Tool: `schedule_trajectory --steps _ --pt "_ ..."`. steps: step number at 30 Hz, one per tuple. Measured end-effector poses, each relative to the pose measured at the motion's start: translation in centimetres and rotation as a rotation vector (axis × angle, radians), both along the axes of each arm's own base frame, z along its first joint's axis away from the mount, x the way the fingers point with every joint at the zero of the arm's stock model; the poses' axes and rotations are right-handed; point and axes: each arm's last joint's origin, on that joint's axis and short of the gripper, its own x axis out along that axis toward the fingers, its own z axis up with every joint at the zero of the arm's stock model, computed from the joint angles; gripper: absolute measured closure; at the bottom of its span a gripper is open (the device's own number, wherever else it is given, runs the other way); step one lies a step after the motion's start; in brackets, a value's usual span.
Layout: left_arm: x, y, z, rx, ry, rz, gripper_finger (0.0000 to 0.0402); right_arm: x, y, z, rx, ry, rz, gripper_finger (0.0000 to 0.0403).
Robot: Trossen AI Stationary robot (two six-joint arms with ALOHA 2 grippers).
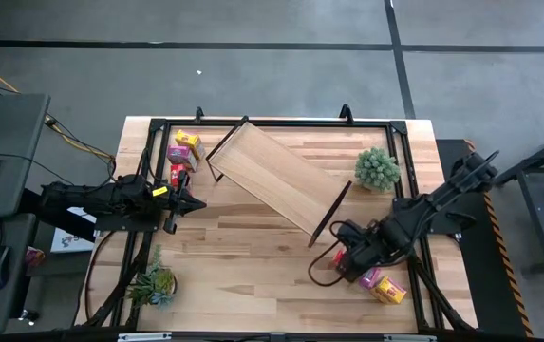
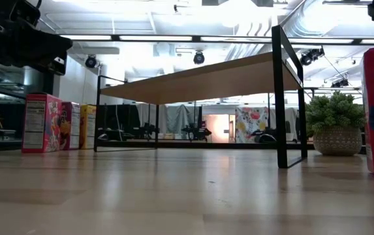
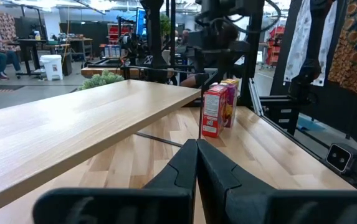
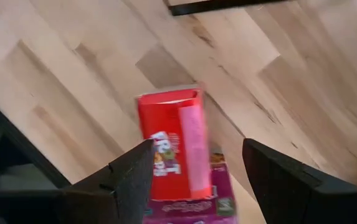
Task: Stack cereal on shelf
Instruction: Put the bottom red cereal box on the shelf
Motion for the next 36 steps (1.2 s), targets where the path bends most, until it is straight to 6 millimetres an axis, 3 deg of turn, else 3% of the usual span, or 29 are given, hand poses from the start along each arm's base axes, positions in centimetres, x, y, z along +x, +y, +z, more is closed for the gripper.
schedule_trajectory --steps 36 --pt "0.0 0.0 0.0 0.0 0.0 0.0 0.0402 1.2 1.0 -1.6 0.0 0.022 0.089 0.0166"
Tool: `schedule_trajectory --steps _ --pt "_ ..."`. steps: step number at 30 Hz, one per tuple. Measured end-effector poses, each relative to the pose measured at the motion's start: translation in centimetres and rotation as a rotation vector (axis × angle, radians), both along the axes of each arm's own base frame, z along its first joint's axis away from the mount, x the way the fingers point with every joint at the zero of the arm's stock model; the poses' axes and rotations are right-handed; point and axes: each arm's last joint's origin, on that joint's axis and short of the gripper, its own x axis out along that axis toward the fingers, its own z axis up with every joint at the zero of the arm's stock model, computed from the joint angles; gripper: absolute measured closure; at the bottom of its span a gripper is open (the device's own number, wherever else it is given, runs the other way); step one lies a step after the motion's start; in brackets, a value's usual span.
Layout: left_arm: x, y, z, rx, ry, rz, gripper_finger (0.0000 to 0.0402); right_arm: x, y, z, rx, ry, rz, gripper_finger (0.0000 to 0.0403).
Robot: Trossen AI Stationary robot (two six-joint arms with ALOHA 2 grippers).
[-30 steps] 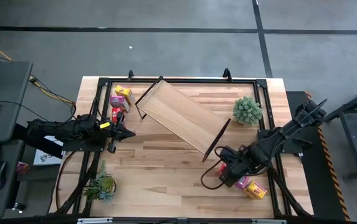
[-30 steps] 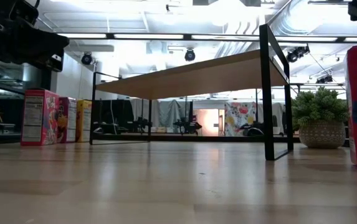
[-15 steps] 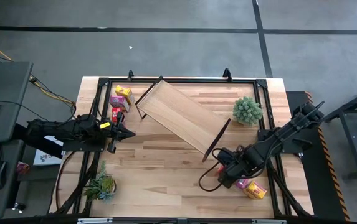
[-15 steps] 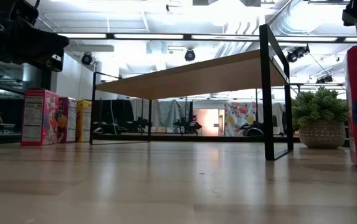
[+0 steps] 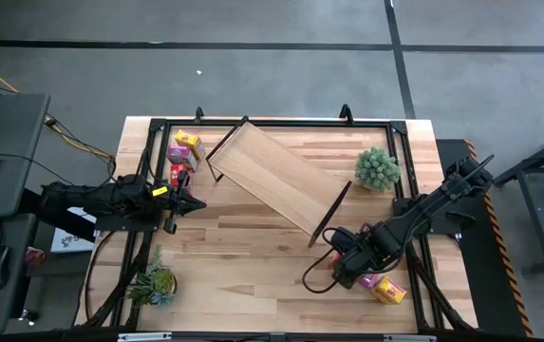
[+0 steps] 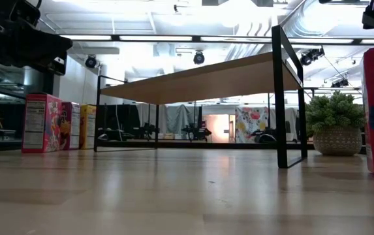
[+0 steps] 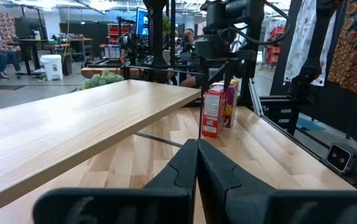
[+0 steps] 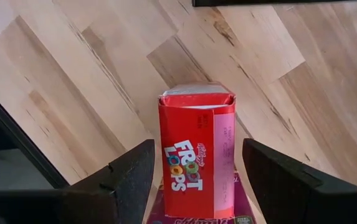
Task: Stack cereal on shelf
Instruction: Put the bottom red cereal box on the shelf
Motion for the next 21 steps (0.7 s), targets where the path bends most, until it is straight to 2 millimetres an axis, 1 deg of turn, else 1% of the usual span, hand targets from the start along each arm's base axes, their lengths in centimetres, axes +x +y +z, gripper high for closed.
schedule_trajectory --steps 7,15,21 --pt "0.0 0.0 0.0 0.001 0.0 0.0 0.0402 0.1 0.1 -0.3 0.009 0.019 0.002 0.0166" --pt "0.0 0.0 0.0 0.0 0.0 0.0 0.0402 0.8 0.9 -2.2 0.029 0.12 0.031 0.0166" --pt "0.0 0.0 0.0 0.0 0.0 0.0 0.0401 1.0 0.9 -2.6 0.003 0.123 0.036 0.0166"
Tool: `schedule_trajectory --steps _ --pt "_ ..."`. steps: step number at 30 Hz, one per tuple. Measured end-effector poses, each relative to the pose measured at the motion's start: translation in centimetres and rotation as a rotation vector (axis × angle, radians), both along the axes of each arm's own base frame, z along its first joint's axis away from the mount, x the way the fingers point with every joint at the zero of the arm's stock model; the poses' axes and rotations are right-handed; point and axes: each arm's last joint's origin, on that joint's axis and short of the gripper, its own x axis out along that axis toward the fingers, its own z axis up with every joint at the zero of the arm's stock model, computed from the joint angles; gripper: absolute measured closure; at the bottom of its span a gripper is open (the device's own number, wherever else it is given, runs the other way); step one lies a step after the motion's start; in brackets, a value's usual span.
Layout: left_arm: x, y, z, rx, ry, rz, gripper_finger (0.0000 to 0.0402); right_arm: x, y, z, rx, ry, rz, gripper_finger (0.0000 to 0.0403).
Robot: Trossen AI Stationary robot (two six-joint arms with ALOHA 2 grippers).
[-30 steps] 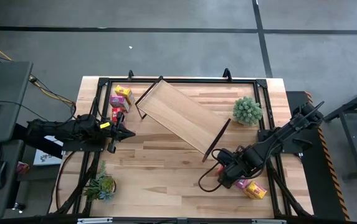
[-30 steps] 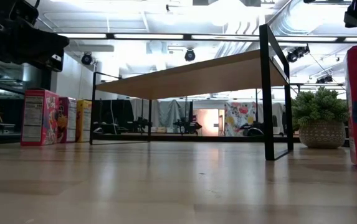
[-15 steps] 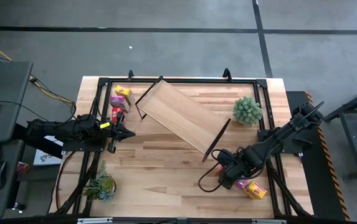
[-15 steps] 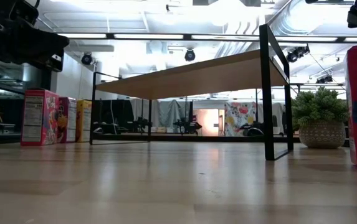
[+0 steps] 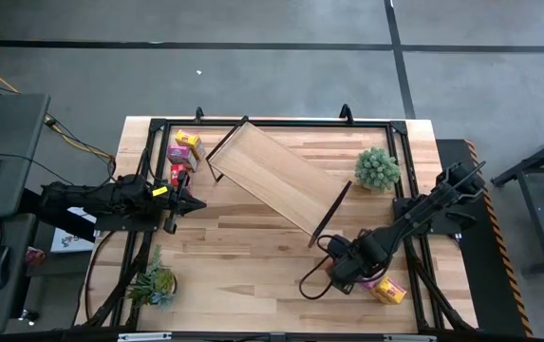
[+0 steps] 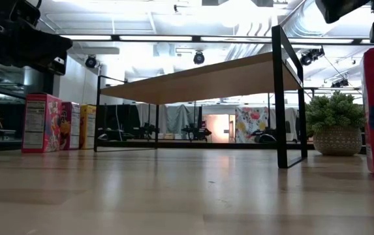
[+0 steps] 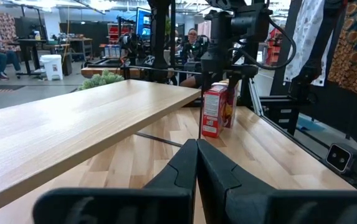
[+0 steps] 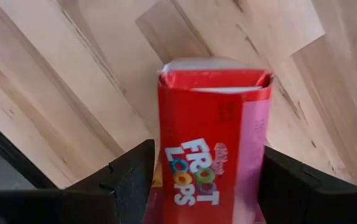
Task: Stack cereal on shelf
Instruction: Put the bottom red cereal box on the shelf
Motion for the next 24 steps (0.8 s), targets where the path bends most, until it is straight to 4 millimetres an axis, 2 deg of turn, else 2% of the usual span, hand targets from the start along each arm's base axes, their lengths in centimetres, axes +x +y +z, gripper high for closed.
schedule_trajectory --steps 24 --pt "0.0 0.0 0.0 0.0 0.0 0.0 0.0402 0.09 -0.49 -0.01 -0.021 0.01 -0.042 0.0167"
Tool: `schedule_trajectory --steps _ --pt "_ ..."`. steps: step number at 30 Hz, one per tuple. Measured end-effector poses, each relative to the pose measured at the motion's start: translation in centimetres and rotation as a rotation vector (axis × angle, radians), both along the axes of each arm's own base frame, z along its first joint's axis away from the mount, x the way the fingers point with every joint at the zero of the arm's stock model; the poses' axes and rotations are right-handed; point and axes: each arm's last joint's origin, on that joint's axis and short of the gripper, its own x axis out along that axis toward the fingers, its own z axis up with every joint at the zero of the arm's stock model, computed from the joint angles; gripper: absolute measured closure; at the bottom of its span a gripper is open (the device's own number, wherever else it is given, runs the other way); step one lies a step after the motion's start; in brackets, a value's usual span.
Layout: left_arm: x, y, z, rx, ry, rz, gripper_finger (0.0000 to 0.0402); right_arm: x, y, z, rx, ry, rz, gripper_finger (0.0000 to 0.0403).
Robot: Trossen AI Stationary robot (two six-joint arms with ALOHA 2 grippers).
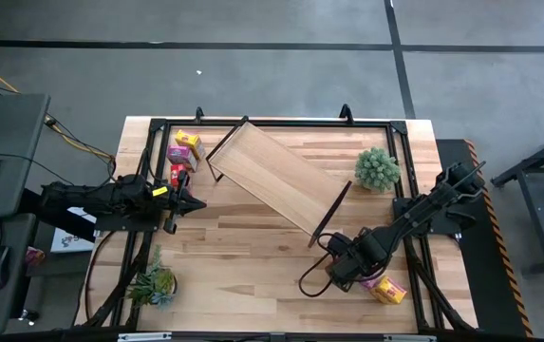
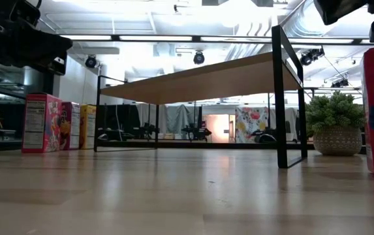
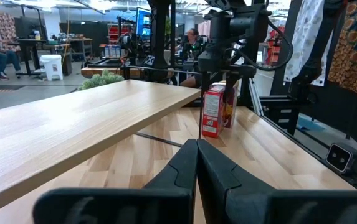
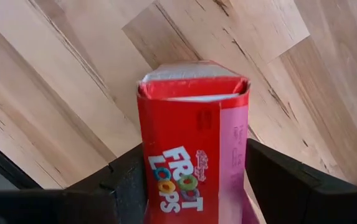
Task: Stack cereal on shelf
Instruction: Put the bottom red cereal box on the shelf
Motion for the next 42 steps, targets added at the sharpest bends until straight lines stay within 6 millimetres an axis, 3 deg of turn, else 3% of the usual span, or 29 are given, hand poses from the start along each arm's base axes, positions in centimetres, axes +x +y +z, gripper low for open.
schedule_trajectory --steps 8,20,26,30,34,39,42 --pt "0.0 0.0 0.0 0.0 0.0 0.0 0.0402 0.4 -0.7 0.0 0.021 0.019 0.018 0.0177" --pt "0.0 0.0 0.0 0.0 0.0 0.0 0.0402 0.6 -0.9 0.0 0.09 0.05 0.143 0.0277" --pt "0.0 0.0 0.0 0.0 0.0 0.0 0.0401 0.7 -0.8 1.1 0.212 -0.01 0.219 0.0297" --pt "0.0 0.0 0.0 0.0 0.0 0.0 0.0402 0.8 -1.1 3.9 0.31 -0.201 0.256 0.0298" --pt "0.0 0.0 0.0 0.0 0.0 0.0 0.0401 1.0 -1.7 8.8 0.33 -0.486 0.279 0.0299" --pt "0.0 0.0 0.0 0.0 0.0 0.0 0.0401 1.6 -2.8 15.7 0.166 -0.815 0.368 0.0299" --pt "0.0 0.0 0.0 0.0 0.0 0.0 0.0402 1.7 -3.5 19.1 0.022 -0.851 0.426 0.0299"
